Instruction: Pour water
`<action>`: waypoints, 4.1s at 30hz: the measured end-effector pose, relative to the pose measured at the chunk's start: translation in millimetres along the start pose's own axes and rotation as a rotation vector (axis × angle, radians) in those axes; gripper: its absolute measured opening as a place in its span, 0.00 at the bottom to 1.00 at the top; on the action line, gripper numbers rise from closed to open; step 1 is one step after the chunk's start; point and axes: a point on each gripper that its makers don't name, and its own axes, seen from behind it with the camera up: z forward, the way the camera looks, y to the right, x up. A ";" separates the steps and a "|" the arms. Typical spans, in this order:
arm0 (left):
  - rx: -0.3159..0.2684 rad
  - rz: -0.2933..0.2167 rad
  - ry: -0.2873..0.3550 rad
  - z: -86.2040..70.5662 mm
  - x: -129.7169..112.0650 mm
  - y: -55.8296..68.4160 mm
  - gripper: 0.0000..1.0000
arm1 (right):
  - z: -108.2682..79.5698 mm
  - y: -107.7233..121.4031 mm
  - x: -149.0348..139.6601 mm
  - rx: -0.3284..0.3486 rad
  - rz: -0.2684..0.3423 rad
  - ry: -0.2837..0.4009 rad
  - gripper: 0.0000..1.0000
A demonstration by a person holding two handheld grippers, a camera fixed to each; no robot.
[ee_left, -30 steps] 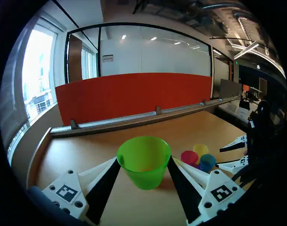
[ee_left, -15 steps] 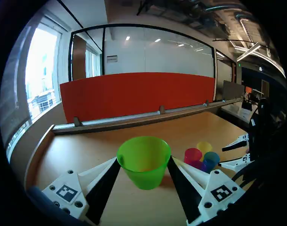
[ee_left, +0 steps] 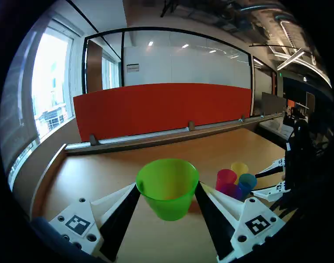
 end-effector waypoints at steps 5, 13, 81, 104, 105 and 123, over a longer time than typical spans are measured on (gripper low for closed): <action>0.009 -0.005 -0.003 -3.5 -1.8 -2.8 0.86 | 9.4 0.2 -5.2 0.002 -0.001 -0.013 1.00; 0.018 -0.009 -0.006 -7.8 -3.0 -5.0 0.86 | 22.4 2.2 -6.7 0.003 0.001 -0.022 1.00; -0.032 0.027 0.065 -9.2 38.3 6.5 0.86 | -61.0 16.6 130.5 0.005 -0.041 0.295 0.88; -0.071 0.037 0.113 -16.2 59.0 22.5 0.86 | -111.0 13.4 190.7 0.007 -0.003 0.453 0.88; -0.072 0.038 0.115 -16.5 59.6 22.8 0.86 | -112.4 13.9 192.7 0.007 -0.001 0.459 0.88; -0.092 0.041 0.122 -16.7 66.8 30.1 0.86 | -128.6 14.8 233.9 0.010 -0.014 0.539 0.89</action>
